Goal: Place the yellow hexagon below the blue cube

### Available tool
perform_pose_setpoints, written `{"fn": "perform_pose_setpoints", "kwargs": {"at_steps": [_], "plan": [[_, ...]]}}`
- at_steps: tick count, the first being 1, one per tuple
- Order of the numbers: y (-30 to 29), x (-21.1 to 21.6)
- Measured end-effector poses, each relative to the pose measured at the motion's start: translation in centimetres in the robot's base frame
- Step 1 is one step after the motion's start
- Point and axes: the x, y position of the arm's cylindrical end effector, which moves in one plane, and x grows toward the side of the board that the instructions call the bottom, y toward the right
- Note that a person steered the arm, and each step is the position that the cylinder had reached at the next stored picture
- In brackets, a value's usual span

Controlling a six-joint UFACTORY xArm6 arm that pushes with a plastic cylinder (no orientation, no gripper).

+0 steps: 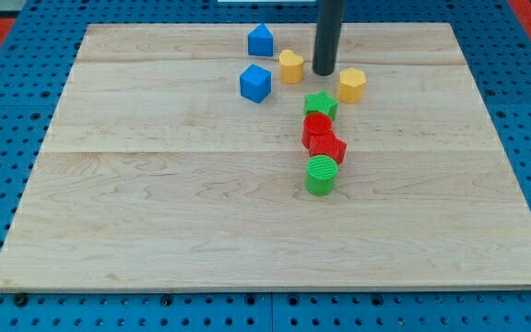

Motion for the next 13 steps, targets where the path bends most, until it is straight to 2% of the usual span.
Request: {"fn": "perform_pose_setpoints", "kwargs": {"at_steps": [1, 2, 4, 5, 6, 7, 8, 9, 12, 13], "plan": [[-4.2, -0.1], [-4.5, -0.3], [2.7, -3.9], [9.9, -3.5], [10.1, 0.8], [10.1, 1.8], [7.6, 2.2], [1.6, 2.1], [-3.5, 3.3], [-4.8, 5.2]]}}
